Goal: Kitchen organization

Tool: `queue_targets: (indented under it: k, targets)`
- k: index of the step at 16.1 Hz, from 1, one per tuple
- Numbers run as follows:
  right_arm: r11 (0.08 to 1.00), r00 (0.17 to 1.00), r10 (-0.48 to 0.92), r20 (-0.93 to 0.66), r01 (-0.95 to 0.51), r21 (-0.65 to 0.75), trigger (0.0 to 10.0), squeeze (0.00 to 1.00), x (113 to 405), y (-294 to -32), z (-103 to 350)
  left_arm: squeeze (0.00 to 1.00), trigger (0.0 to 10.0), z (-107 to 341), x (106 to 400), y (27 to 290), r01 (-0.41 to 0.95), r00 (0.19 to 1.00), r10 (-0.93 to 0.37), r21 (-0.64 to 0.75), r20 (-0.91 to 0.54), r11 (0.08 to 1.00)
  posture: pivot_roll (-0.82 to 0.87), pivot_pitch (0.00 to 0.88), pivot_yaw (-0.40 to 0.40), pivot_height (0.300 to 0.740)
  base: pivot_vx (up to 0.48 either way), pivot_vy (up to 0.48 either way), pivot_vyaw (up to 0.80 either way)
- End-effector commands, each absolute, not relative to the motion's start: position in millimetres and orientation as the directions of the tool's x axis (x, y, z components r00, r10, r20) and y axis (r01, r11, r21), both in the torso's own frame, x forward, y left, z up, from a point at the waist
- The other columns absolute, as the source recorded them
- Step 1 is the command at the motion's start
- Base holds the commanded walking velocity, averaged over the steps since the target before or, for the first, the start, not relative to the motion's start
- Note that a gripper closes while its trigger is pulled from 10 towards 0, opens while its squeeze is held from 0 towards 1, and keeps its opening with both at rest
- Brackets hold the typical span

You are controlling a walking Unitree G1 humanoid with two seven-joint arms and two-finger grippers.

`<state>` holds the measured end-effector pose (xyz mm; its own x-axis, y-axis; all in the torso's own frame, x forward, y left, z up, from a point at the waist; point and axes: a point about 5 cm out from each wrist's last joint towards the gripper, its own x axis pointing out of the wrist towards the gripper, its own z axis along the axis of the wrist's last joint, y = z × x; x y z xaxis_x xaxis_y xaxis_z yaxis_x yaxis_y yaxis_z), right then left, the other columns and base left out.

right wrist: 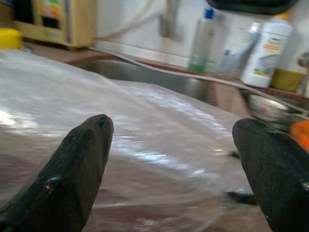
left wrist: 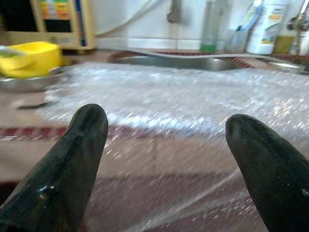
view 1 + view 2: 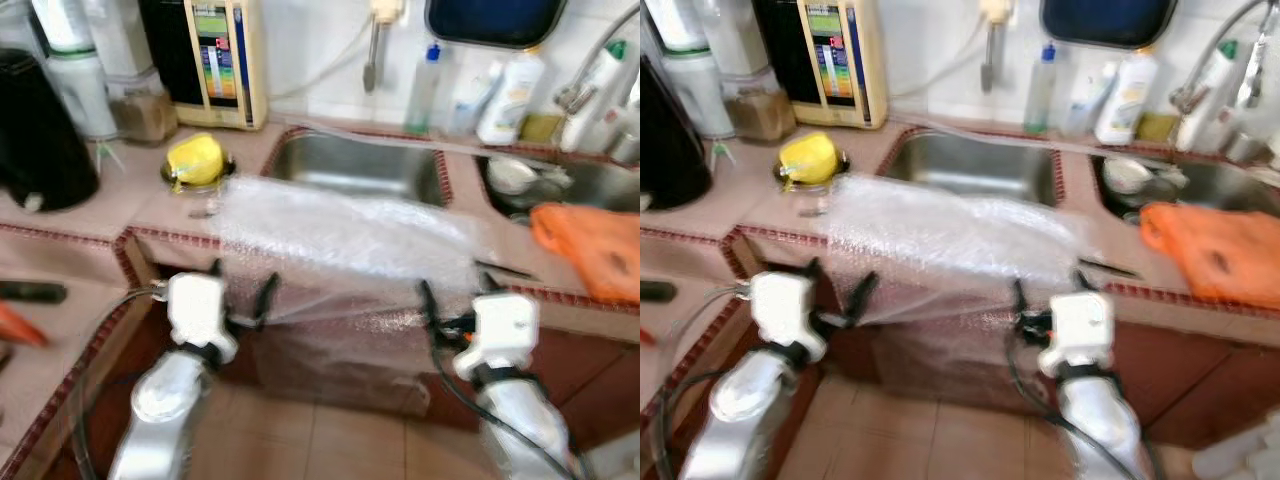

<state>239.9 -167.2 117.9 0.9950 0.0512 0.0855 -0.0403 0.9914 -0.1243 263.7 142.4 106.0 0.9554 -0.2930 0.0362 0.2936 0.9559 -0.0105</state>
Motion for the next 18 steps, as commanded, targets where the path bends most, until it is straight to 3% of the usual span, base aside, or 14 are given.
queue_targets:
  k: [1,10,18]
  targets:
    - [0.992,0.992,0.073,0.103,-0.061,-0.111,10.0,0.0,242,-160,122,0.0,10.0,108,264,153,0.266,0.963,-0.267,0.013,0.034,0.964,0.05,0.033,-0.031,0.74,0.379,0.0,0.0]
    - [0.99,0.991,0.089,0.105,-0.076,-0.122,10.0,0.0,243,-157,121,0.0,10.0,107,263,154,0.264,0.964,-0.264,0.017,0.031,0.964,0.05,0.029,-0.028,0.74,0.305,0.0,0.0]
    - [0.983,0.986,0.122,0.11,-0.105,-0.15,10.0,0.0,241,-154,123,0.0,10.0,118,264,156,0.196,0.973,-0.208,0.115,0.096,0.974,0.05,0.034,-0.029,0.74,0.0,0.0,0.0]
